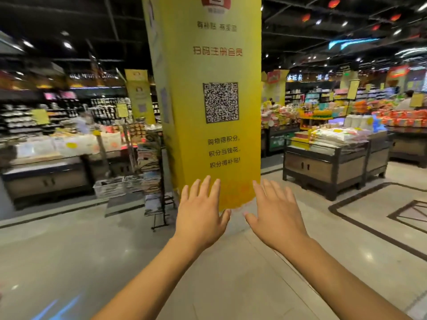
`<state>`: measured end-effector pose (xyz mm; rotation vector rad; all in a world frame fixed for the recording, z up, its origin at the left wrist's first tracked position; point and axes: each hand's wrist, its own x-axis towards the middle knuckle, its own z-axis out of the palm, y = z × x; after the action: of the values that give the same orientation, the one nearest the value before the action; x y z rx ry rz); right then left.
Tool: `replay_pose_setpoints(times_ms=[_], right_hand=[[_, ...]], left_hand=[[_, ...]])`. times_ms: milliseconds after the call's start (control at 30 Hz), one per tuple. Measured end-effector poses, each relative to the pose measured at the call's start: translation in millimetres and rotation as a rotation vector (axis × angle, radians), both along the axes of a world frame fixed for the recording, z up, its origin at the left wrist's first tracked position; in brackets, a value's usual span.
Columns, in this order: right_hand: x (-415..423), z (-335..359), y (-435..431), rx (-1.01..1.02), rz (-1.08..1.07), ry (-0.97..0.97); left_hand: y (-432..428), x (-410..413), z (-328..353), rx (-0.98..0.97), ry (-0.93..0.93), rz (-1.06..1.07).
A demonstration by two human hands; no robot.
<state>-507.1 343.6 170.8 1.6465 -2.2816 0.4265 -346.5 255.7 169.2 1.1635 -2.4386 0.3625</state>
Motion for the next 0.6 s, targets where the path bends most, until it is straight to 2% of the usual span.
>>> replay_pose_setpoints(times_ms=[367,600], right_hand=[[154.9,5.1,-121.2,0.030,0.300,0.021],[253.7,1.8,-188.9,0.072,0.455,0.086]], left_hand=[[-73.7,168.6,-7.7,0.048,0.062,0.360],[-116.5,262.5,-18.5,0.067,0.112,0.478]])
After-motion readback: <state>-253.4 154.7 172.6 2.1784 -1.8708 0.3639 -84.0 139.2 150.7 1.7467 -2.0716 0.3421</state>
